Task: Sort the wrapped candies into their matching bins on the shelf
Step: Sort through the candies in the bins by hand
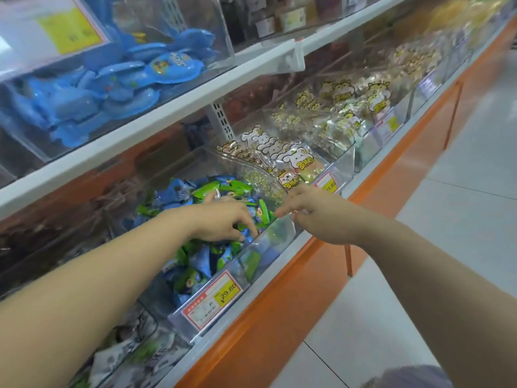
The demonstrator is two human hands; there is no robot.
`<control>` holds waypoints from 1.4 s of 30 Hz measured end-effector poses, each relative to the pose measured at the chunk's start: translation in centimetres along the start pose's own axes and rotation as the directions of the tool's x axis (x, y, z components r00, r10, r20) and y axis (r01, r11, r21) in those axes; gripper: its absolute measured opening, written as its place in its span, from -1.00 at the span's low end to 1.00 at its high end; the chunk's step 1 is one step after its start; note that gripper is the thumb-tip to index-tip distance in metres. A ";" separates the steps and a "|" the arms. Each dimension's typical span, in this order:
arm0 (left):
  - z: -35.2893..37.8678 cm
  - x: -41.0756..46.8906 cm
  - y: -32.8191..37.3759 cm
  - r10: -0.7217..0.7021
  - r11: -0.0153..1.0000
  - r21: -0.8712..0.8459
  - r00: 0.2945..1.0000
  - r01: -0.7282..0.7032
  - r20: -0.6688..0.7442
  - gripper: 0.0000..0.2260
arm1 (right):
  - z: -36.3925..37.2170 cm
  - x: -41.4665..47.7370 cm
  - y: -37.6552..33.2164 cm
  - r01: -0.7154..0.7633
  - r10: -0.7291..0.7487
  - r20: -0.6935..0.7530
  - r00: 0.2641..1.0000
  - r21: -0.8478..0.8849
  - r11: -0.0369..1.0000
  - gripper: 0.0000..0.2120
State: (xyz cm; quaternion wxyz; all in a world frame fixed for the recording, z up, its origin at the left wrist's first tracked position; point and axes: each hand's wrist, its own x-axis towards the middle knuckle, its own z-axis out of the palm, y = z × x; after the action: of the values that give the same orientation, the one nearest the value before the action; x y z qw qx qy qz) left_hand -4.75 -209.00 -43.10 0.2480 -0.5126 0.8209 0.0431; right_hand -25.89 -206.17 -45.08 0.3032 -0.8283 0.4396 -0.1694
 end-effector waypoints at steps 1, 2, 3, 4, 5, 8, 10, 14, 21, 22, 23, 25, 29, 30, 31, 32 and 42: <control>0.1 -0.4 -0.3 -0.012 1.000 0.004 1.000 0.012 -0.021 -0.79 | 0.0 0.0 0.0 -0.002 0.002 0.009 1.000 0.001 1.000 -0.59; 0.1 -0.9 -0.8 -0.022 1.000 0.002 0.999 0.022 -0.040 -0.79 | 0.1 0.0 0.1 -0.001 0.001 0.012 1.000 0.003 1.000 -0.60; 0.1 -1.3 -1.1 -0.030 1.000 0.000 0.998 0.030 -0.059 -0.80 | 0.1 0.1 0.1 -0.001 0.001 0.010 1.000 0.010 1.000 -0.60; 0.2 -1.8 -1.5 -0.037 0.999 0.000 0.996 0.037 -0.078 -0.80 | 0.1 0.1 0.1 0.000 0.000 0.008 1.000 0.019 1.000 -0.61; 0.4 -2.2 -1.9 -0.041 0.999 0.002 0.994 0.041 -0.099 -0.80 | 0.1 0.1 0.2 0.002 -0.002 0.004 1.000 0.026 1.000 -0.61; 1.0 -3.4 -2.8 -0.041 0.999 0.012 0.987 0.043 -0.154 -0.82 | 0.1 0.1 0.3 0.006 -0.006 -0.004 1.000 0.042 0.999 -0.61; 1.5 -4.1 -3.3 -0.046 0.999 0.011 0.984 0.049 -0.173 -0.83 | 0.0 0.0 0.4 0.004 -0.002 -0.020 1.000 0.060 0.998 -0.61; 1.7 -5.1 -3.4 -0.071 0.997 -0.003 0.989 0.071 -0.132 -0.83 | -0.3 0.0 0.4 -0.019 0.024 -0.056 0.998 0.092 0.996 -0.60; -2.8 -4.6 -1.1 -0.040 0.912 -0.405 0.971 -0.061 -0.237 -0.80 | -0.4 0.5 0.5 -0.062 0.112 -0.205 0.972 0.236 0.970 -0.63; -3.1 -3.8 -0.6 -0.044 0.879 -0.468 0.962 -0.091 -0.270 -0.80 | -0.4 0.6 0.4 -0.055 0.110 -0.221 0.969 0.242 0.969 -0.63; -3.3 -2.8 0.0 -0.040 0.853 -0.508 0.956 -0.120 -0.292 -0.80 | -0.3 0.8 0.3 -0.045 0.102 -0.234 0.967 0.238 0.970 -0.63; -2.9 -0.5 1.0 -0.018 0.849 -0.510 0.957 -0.137 -0.288 -0.79 | -0.1 1.0 0.2 -0.029 0.085 -0.259 0.962 0.213 0.977 -0.64; -1.2 2.8 1.9 0.005 0.898 -0.430 0.979 -0.095 -0.206 -0.78 | -0.1 1.0 0.4 -0.034 0.082 -0.270 0.959 0.178 0.983 -0.64; -0.8 3.1 2.1 0.011 0.909 -0.409 0.984 -0.083 -0.176 -0.76 | -0.1 1.0 0.5 -0.044 0.092 -0.261 0.961 0.184 0.982 -0.65; -0.6 3.1 2.1 0.011 0.920 -0.386 0.988 -0.070 -0.151 -0.76 | -0.1 0.9 0.7 -0.054 0.104 -0.251 0.962 0.196 0.979 -0.65; -0.5 3.0 2.1 0.011 0.931 -0.361 0.991 -0.059 -0.134 -0.79 | -0.2 0.9 0.8 -0.062 0.112 -0.242 0.964 0.206 0.977 -0.67; 1.2 0.1 -0.5 0.018 0.932 -0.361 1.000 -0.021 -0.014 -0.91 | -0.1 1.0 1.0 -0.060 0.109 -0.216 0.970 0.222 0.973 -0.67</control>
State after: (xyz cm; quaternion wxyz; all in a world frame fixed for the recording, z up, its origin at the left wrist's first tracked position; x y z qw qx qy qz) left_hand -3.92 -208.90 -44.09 0.1451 -0.5415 0.8054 0.1928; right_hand -26.00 -207.49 -45.61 0.3453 -0.7467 0.4857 -0.2957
